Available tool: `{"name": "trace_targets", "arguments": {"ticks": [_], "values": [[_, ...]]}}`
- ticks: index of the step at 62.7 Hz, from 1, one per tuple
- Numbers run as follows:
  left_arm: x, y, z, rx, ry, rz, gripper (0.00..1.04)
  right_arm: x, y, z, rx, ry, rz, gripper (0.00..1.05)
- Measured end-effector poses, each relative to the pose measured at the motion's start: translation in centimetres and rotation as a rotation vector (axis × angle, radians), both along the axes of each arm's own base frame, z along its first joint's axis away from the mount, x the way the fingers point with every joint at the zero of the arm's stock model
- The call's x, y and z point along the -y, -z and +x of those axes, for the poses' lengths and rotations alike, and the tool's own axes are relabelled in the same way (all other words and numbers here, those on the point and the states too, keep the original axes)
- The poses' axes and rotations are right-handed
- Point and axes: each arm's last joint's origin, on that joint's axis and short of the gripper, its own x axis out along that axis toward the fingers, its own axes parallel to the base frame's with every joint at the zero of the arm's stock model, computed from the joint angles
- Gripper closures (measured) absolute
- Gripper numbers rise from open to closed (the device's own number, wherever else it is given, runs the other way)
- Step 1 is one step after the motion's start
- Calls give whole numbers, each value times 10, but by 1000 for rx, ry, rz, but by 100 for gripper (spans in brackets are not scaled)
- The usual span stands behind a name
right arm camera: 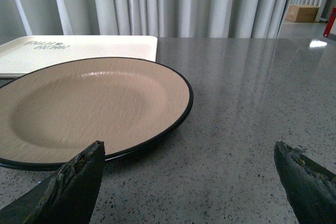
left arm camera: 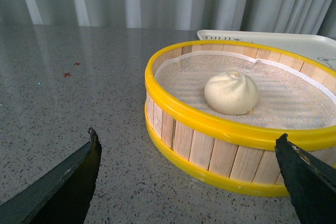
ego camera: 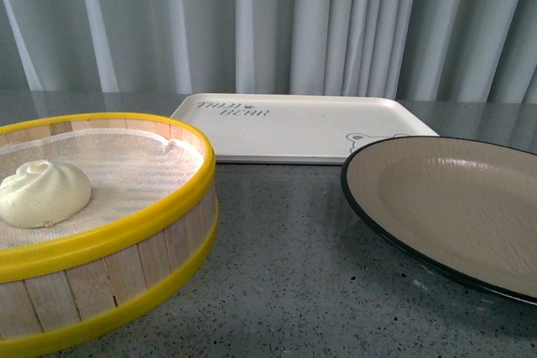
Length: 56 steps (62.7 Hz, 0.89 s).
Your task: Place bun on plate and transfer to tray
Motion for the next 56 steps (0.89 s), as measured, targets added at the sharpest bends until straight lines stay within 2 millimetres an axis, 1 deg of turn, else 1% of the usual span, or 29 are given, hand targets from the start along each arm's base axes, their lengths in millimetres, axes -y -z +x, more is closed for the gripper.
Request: {"name": "trace_targets", "arguments": {"ticks": [44, 45, 46, 49, 51, 56], "values": [[0, 0, 0, 0, 0, 0, 7, 0, 0, 0, 0, 0, 0, 9], [0, 0, 0, -3, -8, -1, 7, 0, 0, 0, 0, 0, 0, 9], [0, 2, 1, -54, -51, -46, 7, 0, 0, 0, 0, 0, 0, 9], [0, 4, 2, -261, -266, -154, 7, 0, 0, 0, 0, 0, 0, 9], [0, 6, 2, -288, -364, -211, 7, 0, 0, 0, 0, 0, 0, 9], [-1, 4, 3, -234, -438, -312, 7, 0, 0, 0, 0, -2, 0, 9]]}}
